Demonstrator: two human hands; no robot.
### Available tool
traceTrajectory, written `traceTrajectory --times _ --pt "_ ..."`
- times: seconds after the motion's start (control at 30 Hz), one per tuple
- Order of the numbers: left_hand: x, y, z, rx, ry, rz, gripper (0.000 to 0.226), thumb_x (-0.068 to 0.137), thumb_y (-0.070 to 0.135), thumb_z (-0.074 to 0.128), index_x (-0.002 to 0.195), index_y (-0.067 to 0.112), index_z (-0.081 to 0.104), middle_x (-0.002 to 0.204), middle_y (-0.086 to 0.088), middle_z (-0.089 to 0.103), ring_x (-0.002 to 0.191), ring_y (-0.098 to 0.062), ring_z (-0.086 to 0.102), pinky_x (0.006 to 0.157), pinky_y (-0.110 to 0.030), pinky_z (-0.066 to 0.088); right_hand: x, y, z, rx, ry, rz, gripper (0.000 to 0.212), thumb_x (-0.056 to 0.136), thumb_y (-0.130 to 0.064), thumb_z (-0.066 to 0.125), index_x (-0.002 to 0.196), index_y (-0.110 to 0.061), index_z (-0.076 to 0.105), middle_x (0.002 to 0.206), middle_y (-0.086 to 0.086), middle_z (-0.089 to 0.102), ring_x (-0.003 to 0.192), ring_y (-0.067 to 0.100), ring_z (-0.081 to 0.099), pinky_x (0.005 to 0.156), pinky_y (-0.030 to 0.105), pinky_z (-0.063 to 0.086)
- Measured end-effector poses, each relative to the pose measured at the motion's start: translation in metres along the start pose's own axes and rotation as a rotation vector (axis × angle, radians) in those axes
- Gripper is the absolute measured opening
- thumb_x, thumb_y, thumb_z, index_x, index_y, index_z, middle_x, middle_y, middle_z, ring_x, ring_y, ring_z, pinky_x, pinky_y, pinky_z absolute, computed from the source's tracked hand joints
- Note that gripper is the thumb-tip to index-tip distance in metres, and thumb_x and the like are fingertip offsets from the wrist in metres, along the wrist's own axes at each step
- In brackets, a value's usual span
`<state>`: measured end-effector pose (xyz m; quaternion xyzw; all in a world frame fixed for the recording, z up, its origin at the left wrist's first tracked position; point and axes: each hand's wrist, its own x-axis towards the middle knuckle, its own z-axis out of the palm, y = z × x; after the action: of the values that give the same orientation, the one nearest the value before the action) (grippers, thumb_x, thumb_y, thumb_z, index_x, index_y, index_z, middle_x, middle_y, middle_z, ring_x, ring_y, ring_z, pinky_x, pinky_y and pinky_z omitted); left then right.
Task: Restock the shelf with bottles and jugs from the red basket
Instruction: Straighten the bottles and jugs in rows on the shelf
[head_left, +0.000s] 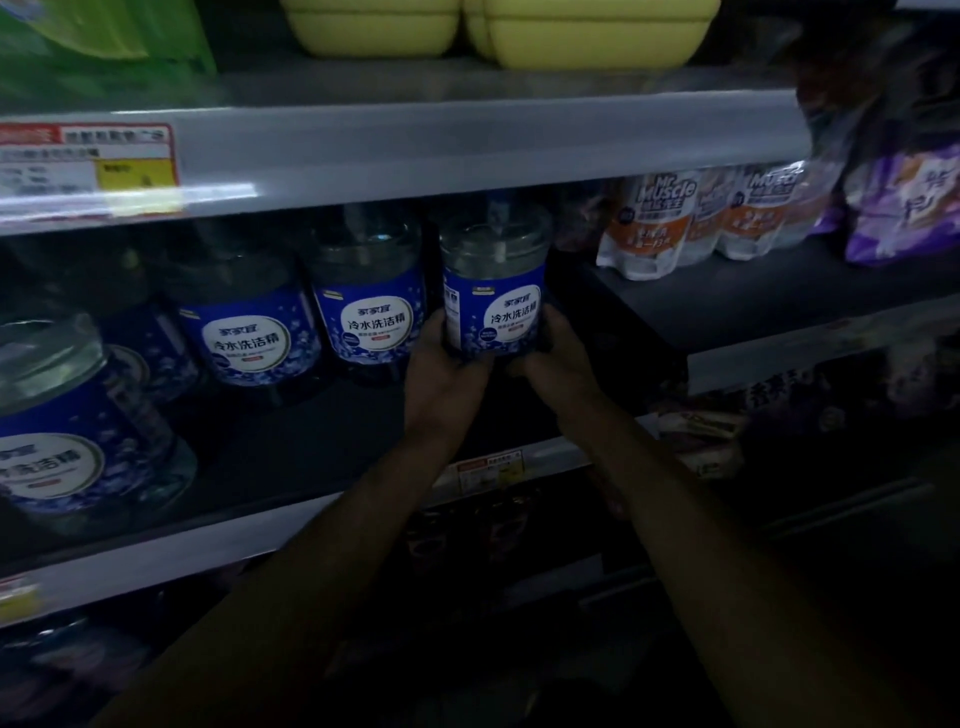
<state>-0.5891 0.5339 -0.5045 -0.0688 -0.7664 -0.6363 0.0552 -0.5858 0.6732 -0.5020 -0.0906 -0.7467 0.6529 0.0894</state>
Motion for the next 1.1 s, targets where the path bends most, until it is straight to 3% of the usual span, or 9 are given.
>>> traceTrajectory --times 0.13,0.23,0.33,0.43,0.53,0.6,0.67,0.83,1.1 --pt "-0.002 0.003 -0.001 -0.130 0.018 -0.103 0.060 0.084 0.013 0.083 0.139 0.022 0.060 0.128 0.006 0.072 0.117 -0.010 0.067 0.103 -0.043 0.057 0.002 -0.001 -0.012 0.026 0.062 0.096 0.067 0.070 0.025 0.066 0.124 -0.013 0.052 0.120 0.004 0.060 0.116 0.025 0.060 0.058 0.020 0.053" --pt "-0.012 0.006 -0.001 -0.177 0.031 -0.132 0.060 0.083 0.009 0.082 0.139 0.019 0.059 0.128 0.003 0.072 0.117 -0.012 0.068 0.103 -0.045 0.057 -0.001 0.003 -0.018 -0.020 0.051 0.092 0.074 0.065 0.014 0.083 0.127 -0.010 0.050 0.127 0.007 0.062 0.115 0.022 0.061 0.062 0.018 0.055" --pt "-0.025 0.012 -0.002 -0.188 0.006 -0.148 0.049 0.089 0.011 0.075 0.135 0.019 0.061 0.128 0.000 0.070 0.118 -0.016 0.066 0.104 -0.046 0.055 -0.008 0.005 -0.019 -0.217 0.057 -0.005 0.108 0.044 -0.035 0.101 0.138 -0.021 0.051 0.132 0.000 0.065 0.120 0.020 0.062 0.087 0.036 0.060" --pt "-0.036 0.017 -0.004 -0.204 -0.066 -0.172 0.037 0.096 0.014 0.068 0.133 0.019 0.065 0.122 0.002 0.072 0.114 -0.014 0.067 0.105 -0.045 0.054 -0.022 -0.002 -0.021 -0.336 0.146 -0.002 0.131 0.030 -0.066 0.092 0.143 -0.022 0.043 0.142 0.005 0.055 0.129 0.027 0.055 0.099 0.044 0.054" --pt "-0.042 0.022 -0.004 -0.227 -0.130 -0.205 0.033 0.097 0.015 0.066 0.130 0.019 0.070 0.120 0.002 0.076 0.110 -0.012 0.071 0.102 -0.038 0.056 -0.040 -0.005 -0.029 -0.315 0.221 -0.011 0.127 0.040 -0.054 0.097 0.146 -0.016 0.039 0.144 0.005 0.051 0.127 0.023 0.054 0.093 0.031 0.052" --pt "-0.045 0.023 -0.004 -0.250 -0.142 -0.205 0.031 0.099 0.013 0.064 0.130 0.016 0.071 0.118 0.002 0.076 0.102 -0.004 0.072 0.091 -0.024 0.059 -0.046 -0.002 -0.033 -0.214 0.265 -0.073 0.110 0.048 -0.036 0.102 0.141 -0.013 0.046 0.132 -0.001 0.059 0.110 0.011 0.062 0.075 0.012 0.053" --pt "-0.048 0.021 -0.001 -0.249 -0.157 -0.191 0.032 0.101 0.009 0.059 0.130 0.014 0.071 0.111 0.008 0.076 0.091 0.005 0.072 0.079 -0.013 0.057 -0.048 -0.001 -0.034 -0.133 0.315 -0.098 0.102 0.051 -0.027 0.102 0.137 -0.013 0.047 0.123 -0.007 0.059 0.103 0.006 0.061 0.065 0.004 0.048" --pt "-0.044 0.014 0.002 -0.236 -0.154 -0.173 0.032 0.102 0.006 0.058 0.130 0.014 0.071 0.107 0.013 0.073 0.087 0.011 0.070 0.074 -0.008 0.054 -0.053 0.004 -0.024 -0.157 0.355 -0.130 0.123 0.045 -0.039 0.101 0.148 -0.020 0.035 0.140 -0.004 0.055 0.123 0.013 0.056 0.100 0.032 0.052" --pt "-0.022 -0.011 0.010 0.177 -0.047 -0.007 0.035 0.102 0.015 0.059 0.136 0.019 0.067 0.123 -0.004 0.075 0.111 -0.018 0.070 0.095 -0.037 0.059 -0.052 -0.001 -0.015 -0.243 0.516 -0.066 0.126 0.051 -0.040 0.098 0.153 -0.018 0.026 0.150 0.006 0.047 0.133 0.026 0.050 0.105 0.045 0.049"
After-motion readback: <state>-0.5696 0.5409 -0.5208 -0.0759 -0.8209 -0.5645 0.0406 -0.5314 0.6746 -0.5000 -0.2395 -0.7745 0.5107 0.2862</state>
